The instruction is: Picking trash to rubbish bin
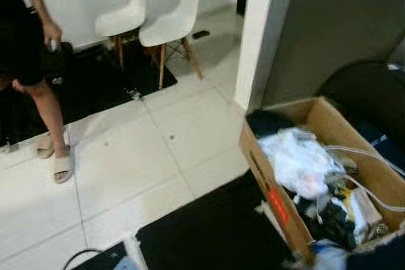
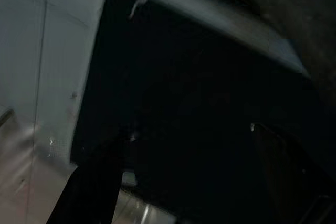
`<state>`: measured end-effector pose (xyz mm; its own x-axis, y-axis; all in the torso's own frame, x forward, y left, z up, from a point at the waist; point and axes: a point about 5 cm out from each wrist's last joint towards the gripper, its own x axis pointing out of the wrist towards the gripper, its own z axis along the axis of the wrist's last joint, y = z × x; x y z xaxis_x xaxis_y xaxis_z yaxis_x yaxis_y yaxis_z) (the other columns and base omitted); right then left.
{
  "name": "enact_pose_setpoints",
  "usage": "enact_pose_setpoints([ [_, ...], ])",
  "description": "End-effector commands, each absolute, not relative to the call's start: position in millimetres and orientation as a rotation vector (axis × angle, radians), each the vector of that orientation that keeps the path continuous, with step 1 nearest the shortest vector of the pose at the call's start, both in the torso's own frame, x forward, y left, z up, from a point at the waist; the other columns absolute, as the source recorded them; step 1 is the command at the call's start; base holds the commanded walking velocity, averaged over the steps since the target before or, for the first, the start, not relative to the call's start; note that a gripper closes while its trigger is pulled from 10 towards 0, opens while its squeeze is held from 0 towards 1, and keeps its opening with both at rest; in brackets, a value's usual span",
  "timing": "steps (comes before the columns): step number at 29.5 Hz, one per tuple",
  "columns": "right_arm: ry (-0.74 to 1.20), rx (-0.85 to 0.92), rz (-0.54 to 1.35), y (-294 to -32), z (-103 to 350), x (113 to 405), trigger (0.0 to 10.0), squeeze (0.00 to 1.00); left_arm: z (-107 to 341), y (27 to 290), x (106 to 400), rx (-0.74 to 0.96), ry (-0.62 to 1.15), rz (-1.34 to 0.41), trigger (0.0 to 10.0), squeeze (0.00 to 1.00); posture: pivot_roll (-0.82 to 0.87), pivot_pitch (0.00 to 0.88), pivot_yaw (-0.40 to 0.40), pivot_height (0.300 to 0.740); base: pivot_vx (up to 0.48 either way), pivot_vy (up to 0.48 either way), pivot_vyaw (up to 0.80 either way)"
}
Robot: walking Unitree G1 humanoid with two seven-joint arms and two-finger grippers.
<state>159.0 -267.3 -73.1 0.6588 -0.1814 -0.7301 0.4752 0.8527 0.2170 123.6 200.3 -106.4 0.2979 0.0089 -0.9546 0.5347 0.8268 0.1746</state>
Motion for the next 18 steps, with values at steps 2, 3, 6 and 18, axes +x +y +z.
enact_pose_setpoints([
  [2, 0.139, 0.615, -0.167, -299, 15, 251, 10.0, 0.0, -109, 204, 114, 0.525, 1.258, -0.377, 10.0, 0.0, -0.01, 0.07, 0.08, 0.74, 0.0, 0.0, 0.0],
  [3, 0.139, 0.615, -0.167, -299, 15, 251, 10.0, 0.0, -109, 204, 114, 0.525, 1.258, -0.377, 10.0, 0.0, -0.01, 0.07, 0.08, 0.74, 0.0, 0.0, 0.0],
  [6, -0.157, 0.618, -0.003, -313, 74, 282, 10.0, 0.0, -109, 204, 112, 0.519, 1.26, -0.378, 10.0, 0.0, -0.01, 0.07, 0.08, 0.74, 0.0, 0.0, 0.0],
  [18, -0.036, 0.288, 0.368, -284, 99, 304, 10.0, 0.0, -111, 201, 106, 0.502, 1.268, -0.378, 10.0, 0.0, 0.0, 0.083, 0.066, 0.74, 0.0, 0.0, 0.0],
])
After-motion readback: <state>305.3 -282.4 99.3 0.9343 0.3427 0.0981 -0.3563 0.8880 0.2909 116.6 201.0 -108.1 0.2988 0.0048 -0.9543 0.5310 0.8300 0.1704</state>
